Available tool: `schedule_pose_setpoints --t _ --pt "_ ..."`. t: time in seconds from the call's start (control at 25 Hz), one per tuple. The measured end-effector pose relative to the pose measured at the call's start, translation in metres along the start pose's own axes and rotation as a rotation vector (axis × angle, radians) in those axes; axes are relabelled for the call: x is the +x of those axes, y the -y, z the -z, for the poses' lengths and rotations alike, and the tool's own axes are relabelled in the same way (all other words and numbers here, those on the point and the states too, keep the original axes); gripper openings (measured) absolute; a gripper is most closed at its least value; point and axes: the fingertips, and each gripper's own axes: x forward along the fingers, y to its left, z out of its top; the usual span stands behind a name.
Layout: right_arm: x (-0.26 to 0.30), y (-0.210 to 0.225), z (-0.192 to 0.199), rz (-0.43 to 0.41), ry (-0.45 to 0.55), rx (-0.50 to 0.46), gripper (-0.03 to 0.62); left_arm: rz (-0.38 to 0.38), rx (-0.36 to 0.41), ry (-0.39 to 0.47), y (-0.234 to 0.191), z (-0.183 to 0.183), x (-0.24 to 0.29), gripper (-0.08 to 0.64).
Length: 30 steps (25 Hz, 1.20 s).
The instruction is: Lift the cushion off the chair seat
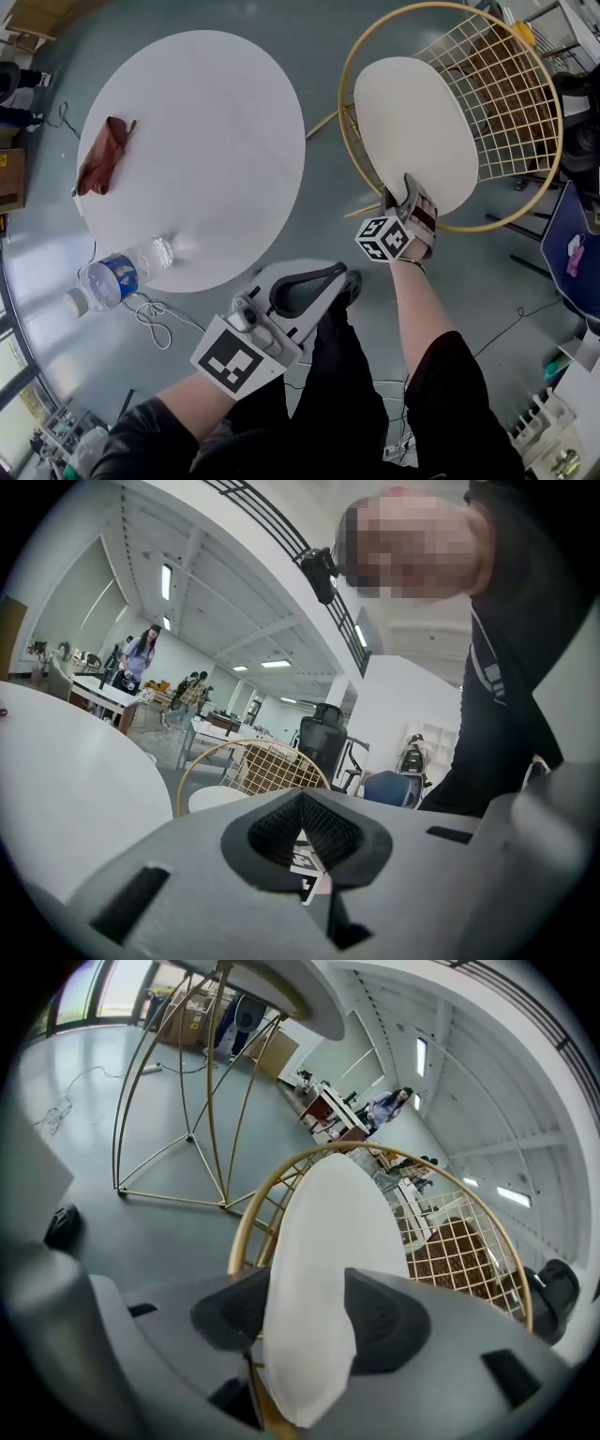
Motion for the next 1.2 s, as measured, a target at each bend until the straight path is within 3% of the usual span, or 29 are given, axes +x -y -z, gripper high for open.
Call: schedule_pose_setpoints --t 0.16,0.28,0.44,0.84,1.08,1.2 --pt "0.006 0.003 0.007 0.041 -0.042 -0.05 0.208 0.02 0.009 -0.016 0.003 0.004 -0.002 0.014" --pt "-0.003 0.012 0.005 0.074 -0.037 -0.051 0.113 0.011 -0.002 -0.008 0.003 -0.001 -0.005 0.014" --pt "-0.028 0.039 -0.003 0.088 -0.022 -0.032 0.078 0.004 -0.009 0.01 0.011 -0.018 -0.01 0.014" --pt "-0.109 0.136 -0.024 0.041 0.033 0.108 0.055 0.017 0.016 0.038 0.045 -0.087 -0.018 0.014" --pt "-0.185 0.174 -0.044 0.015 0.093 0.201 0.054 0.03 0.062 0.1 0.07 -0.134 -0.03 0.014" --pt "-0.229 0.198 -0.057 0.014 0.145 0.268 0.054 0.033 0.044 0.089 0.081 -0.148 -0.03 0.014"
